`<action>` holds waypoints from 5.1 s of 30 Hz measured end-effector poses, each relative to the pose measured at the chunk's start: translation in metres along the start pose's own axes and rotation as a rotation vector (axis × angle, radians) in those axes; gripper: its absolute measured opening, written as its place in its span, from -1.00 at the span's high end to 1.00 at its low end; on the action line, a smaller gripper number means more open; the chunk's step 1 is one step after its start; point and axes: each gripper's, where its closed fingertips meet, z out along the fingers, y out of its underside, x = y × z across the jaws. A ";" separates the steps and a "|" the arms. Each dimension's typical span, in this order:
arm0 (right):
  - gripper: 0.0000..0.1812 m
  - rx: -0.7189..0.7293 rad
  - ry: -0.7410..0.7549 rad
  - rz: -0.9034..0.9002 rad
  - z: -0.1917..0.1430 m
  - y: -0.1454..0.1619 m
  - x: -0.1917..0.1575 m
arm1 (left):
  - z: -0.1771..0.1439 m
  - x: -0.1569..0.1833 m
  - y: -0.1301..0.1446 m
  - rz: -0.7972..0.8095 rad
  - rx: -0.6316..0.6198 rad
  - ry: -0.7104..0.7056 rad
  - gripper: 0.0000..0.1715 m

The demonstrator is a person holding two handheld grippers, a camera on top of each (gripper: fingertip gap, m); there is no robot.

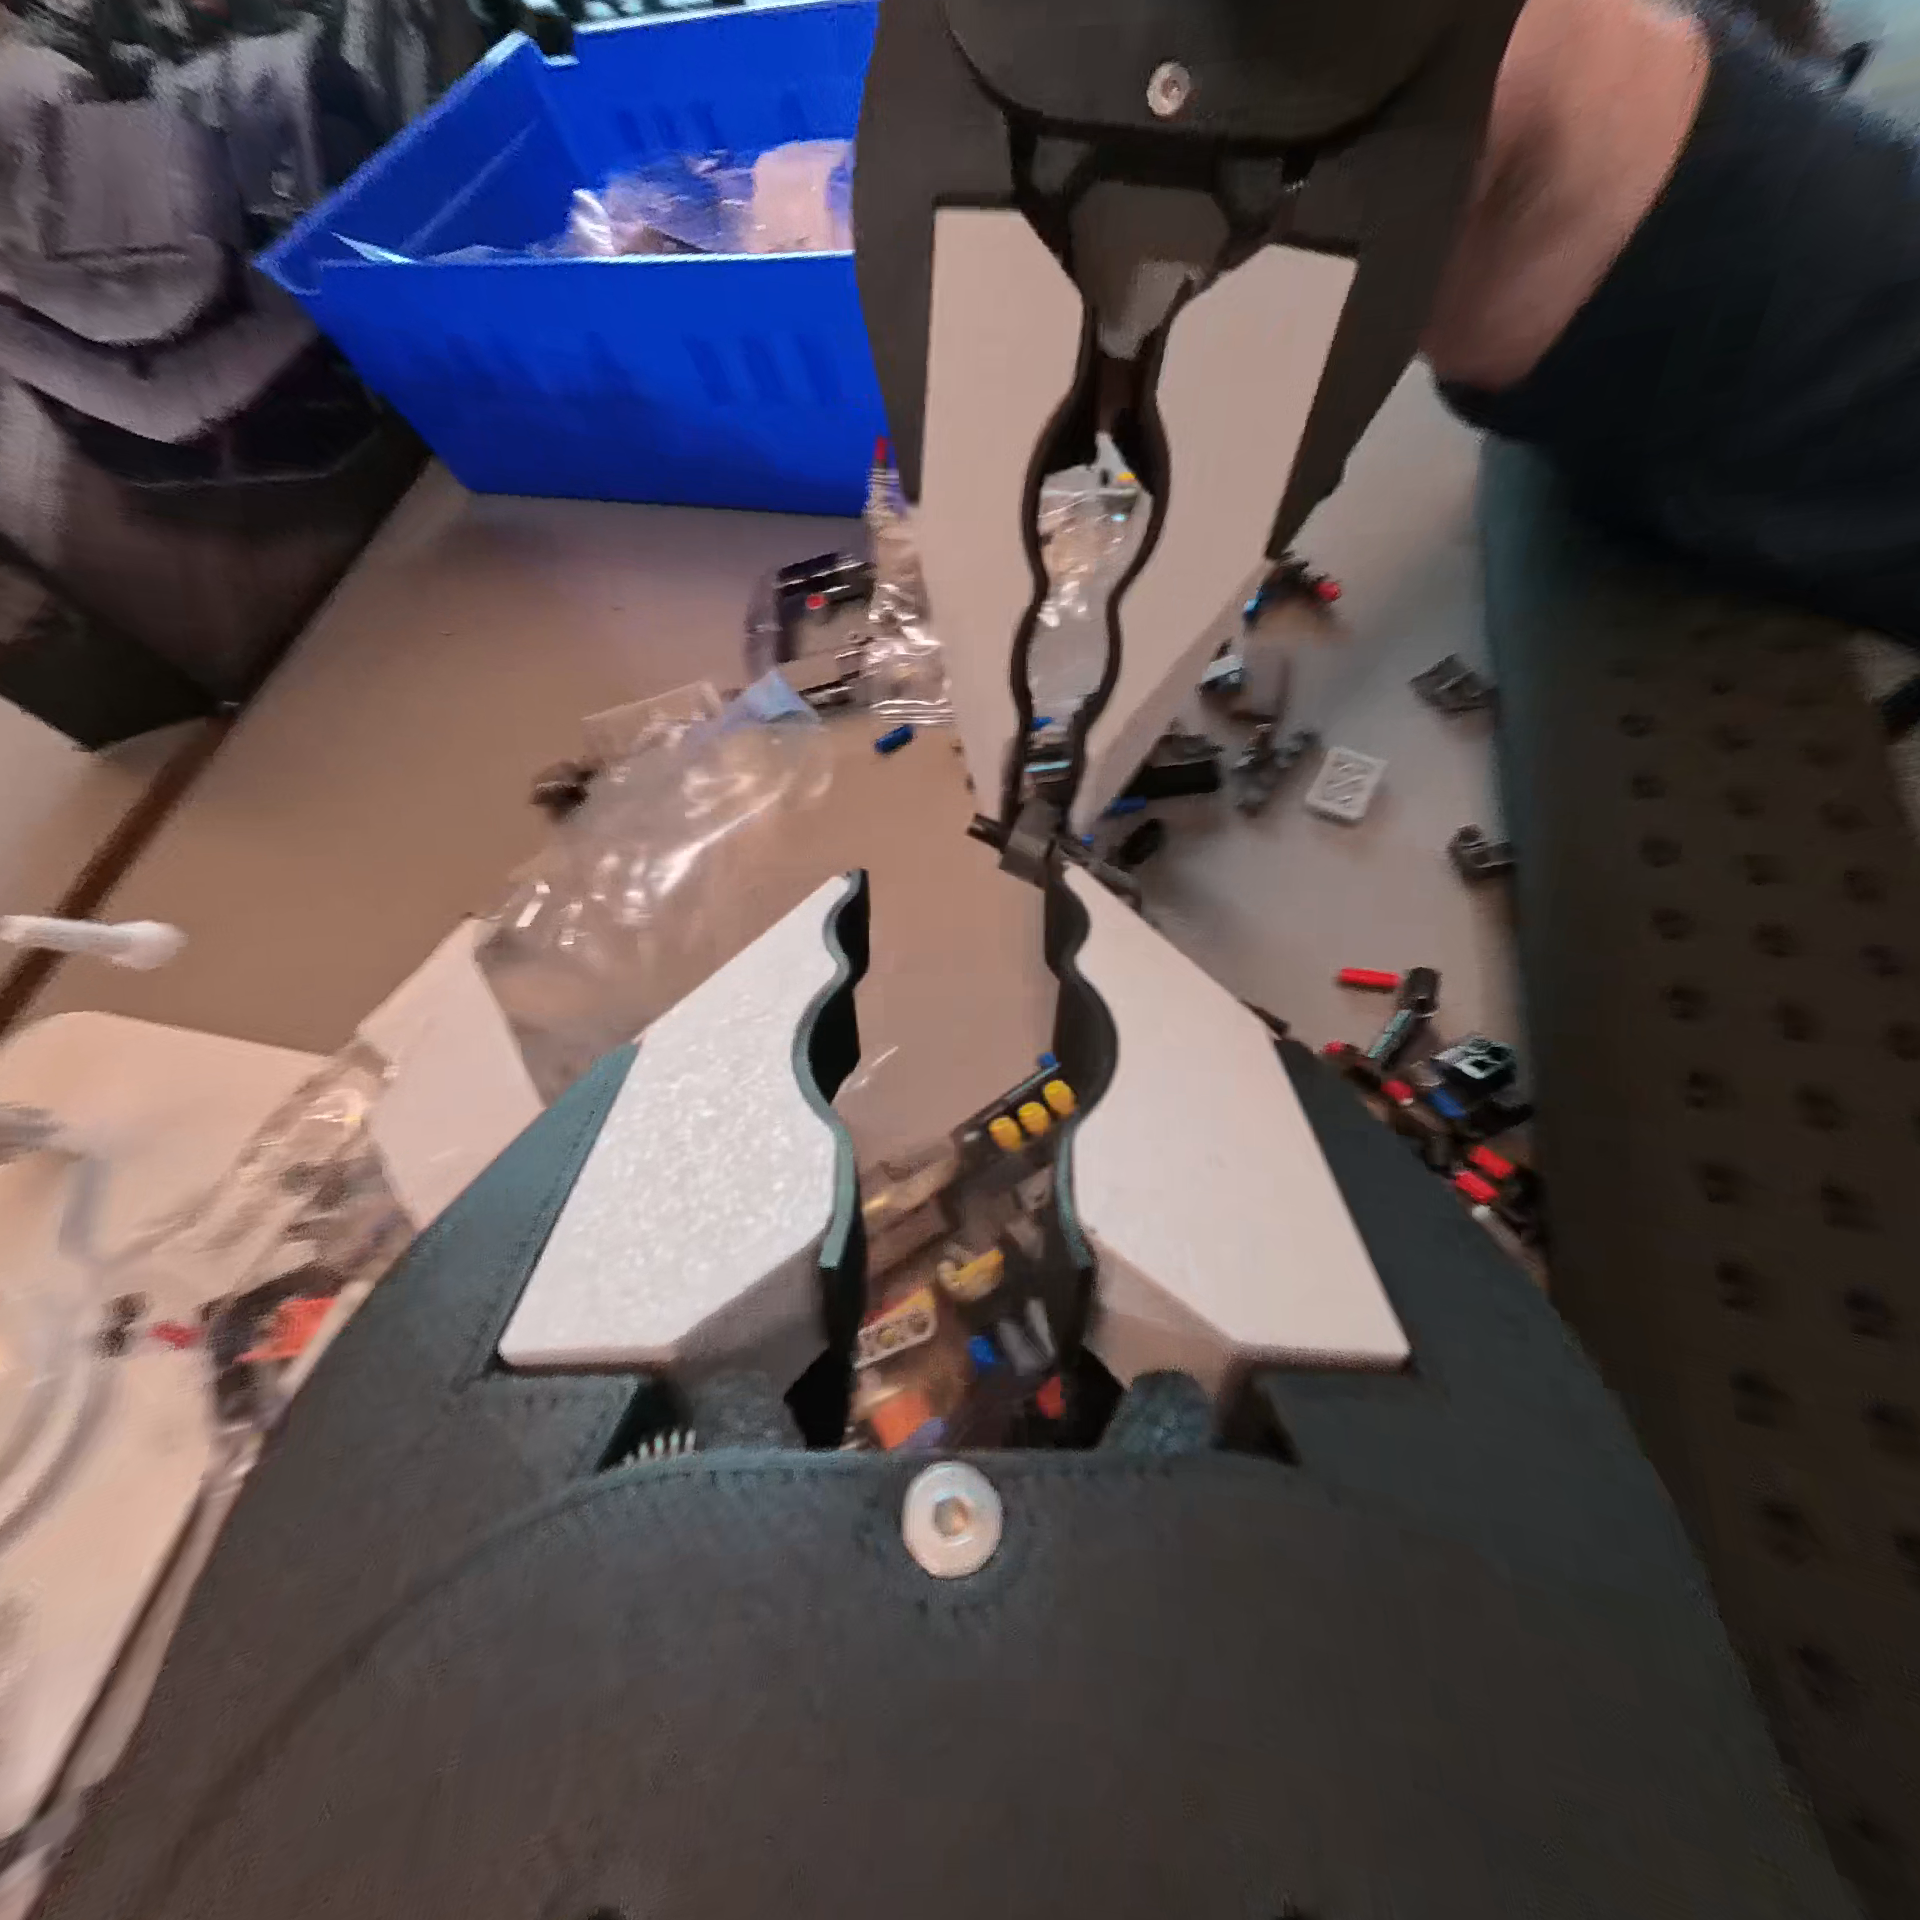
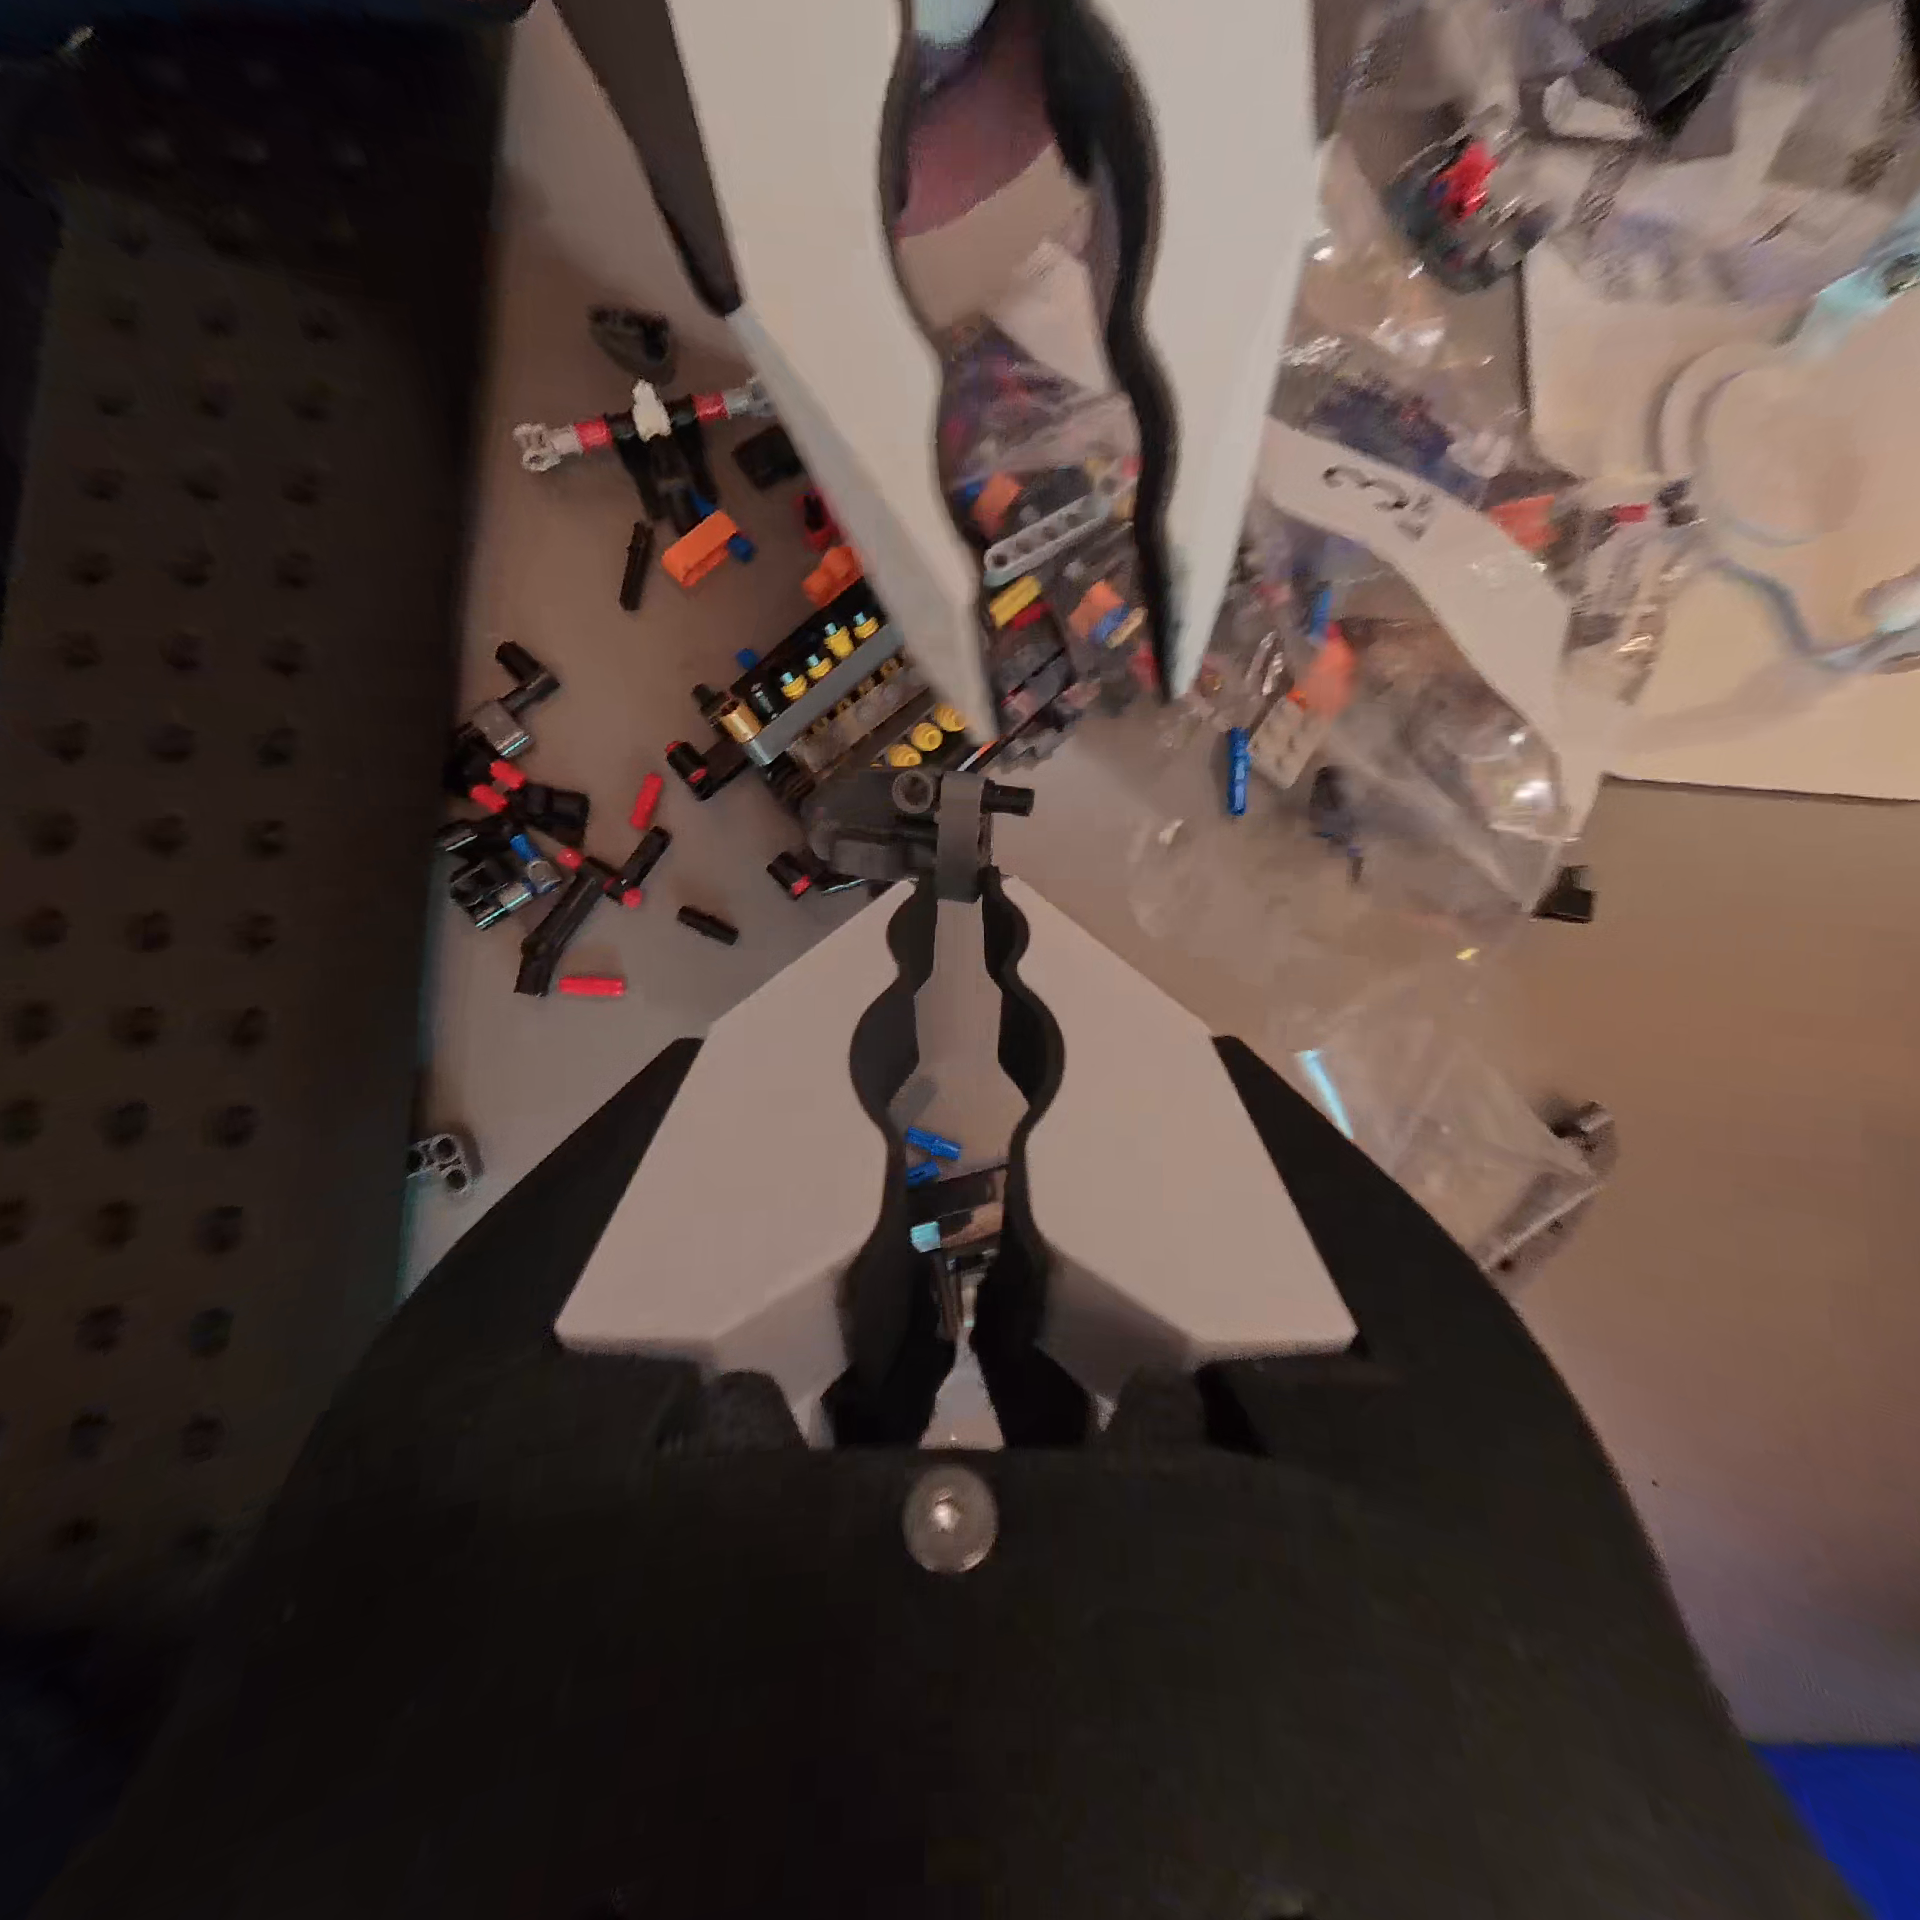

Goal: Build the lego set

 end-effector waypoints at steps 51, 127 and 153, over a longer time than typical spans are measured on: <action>0.96 0.183 0.427 -0.167 -0.036 -0.047 0.035 | -0.009 0.009 -0.028 -0.343 0.245 0.279 0.63; 1.00 0.493 0.009 0.278 -0.074 -0.029 0.027 | -0.020 -0.008 0.002 0.318 -0.149 -0.186 1.00; 0.83 0.339 0.056 0.339 -0.007 -0.023 0.051 | -0.024 -0.025 0.005 0.154 -0.090 -0.213 1.00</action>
